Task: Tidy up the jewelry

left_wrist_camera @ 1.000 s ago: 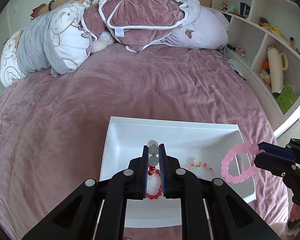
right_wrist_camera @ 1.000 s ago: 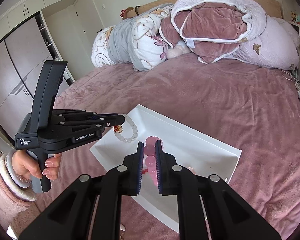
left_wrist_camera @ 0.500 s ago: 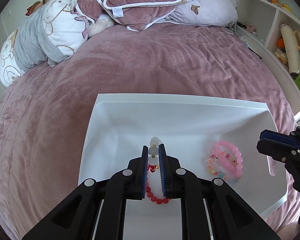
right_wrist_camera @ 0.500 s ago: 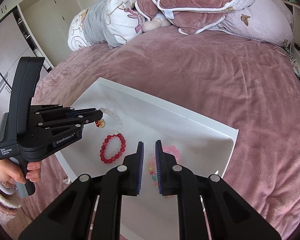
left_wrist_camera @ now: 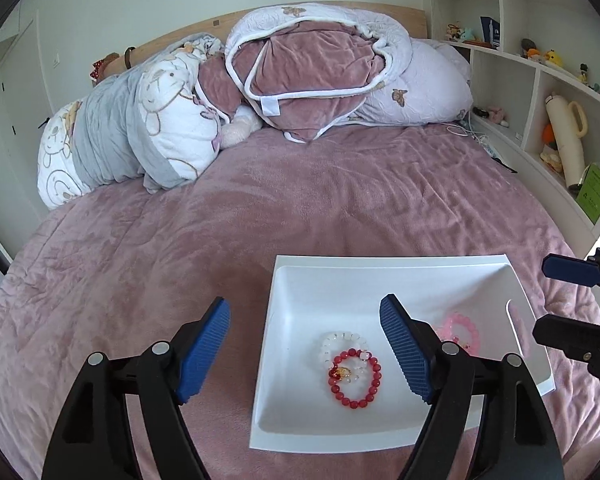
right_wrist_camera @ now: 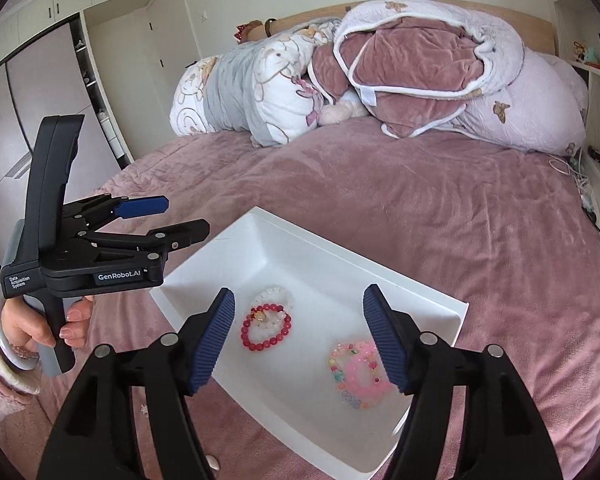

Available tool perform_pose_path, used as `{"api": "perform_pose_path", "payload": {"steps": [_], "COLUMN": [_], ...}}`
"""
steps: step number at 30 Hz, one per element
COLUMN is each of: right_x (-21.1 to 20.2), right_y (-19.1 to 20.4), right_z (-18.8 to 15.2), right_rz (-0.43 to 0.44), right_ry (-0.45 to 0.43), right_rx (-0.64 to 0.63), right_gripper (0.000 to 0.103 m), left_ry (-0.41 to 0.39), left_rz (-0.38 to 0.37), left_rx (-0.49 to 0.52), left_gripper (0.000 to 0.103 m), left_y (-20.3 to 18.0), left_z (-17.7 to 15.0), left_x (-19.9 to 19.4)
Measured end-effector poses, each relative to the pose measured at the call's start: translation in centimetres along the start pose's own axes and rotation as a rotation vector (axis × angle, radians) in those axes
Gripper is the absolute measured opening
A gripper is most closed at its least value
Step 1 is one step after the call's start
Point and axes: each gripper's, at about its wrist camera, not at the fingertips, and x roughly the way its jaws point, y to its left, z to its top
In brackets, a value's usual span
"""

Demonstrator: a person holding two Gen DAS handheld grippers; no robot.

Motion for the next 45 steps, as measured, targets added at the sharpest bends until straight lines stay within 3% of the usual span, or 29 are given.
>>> {"api": "perform_pose_path", "payload": {"steps": [2, 4, 6, 9, 15, 20, 29, 35, 45], "right_x": [-1.6, -3.1, -4.1, -4.5, -2.7, 0.3, 4.6, 6.8, 10.0], "right_y": [1.3, 2.7, 4.4, 7.4, 11.0, 12.4, 12.4, 12.2, 11.8], "right_z": [-0.1, -0.3, -0.8, -2.0, -6.3, -10.5, -16.0, -17.5, -19.4], "right_rz": [0.033, 0.058, 0.091, 0.101, 0.127, 0.148, 0.165, 0.178, 0.152], "right_ry": [-0.044, -0.074, -0.076, -0.028, 0.091, 0.22, 0.394, 0.476, 0.561], "right_rx": [-0.033, -0.078, -0.136, -0.27, -0.424, -0.492, -0.523, -0.523, -0.53], "right_gripper": [0.08, 0.083, 0.083, 0.084, 0.081, 0.064, 0.058, 0.053, 0.045], "left_ry": [-0.021, -0.049, -0.074, -0.104, -0.057, 0.019, 0.046, 0.106, 0.216], "left_rz": [0.013, 0.022, 0.029, 0.05, 0.037, -0.021, -0.096, -0.177, -0.216], "left_rx": [0.021, 0.03, 0.036, 0.05, 0.081, 0.07, 0.111, 0.114, 0.236], "left_gripper": [0.084, 0.093, 0.093, 0.093, 0.093, 0.093, 0.093, 0.093, 0.093], "left_y": [0.4, 1.0, 1.5, 2.0, 2.7, 3.5, 3.6, 3.0, 1.1], "left_z": [-0.6, -1.5, -2.5, -4.4, -8.6, -12.5, -17.9, -19.8, -22.5], "left_x": [-1.8, -3.9, -5.8, -8.1, -9.5, -8.8, -7.9, -5.6, -1.6]}}
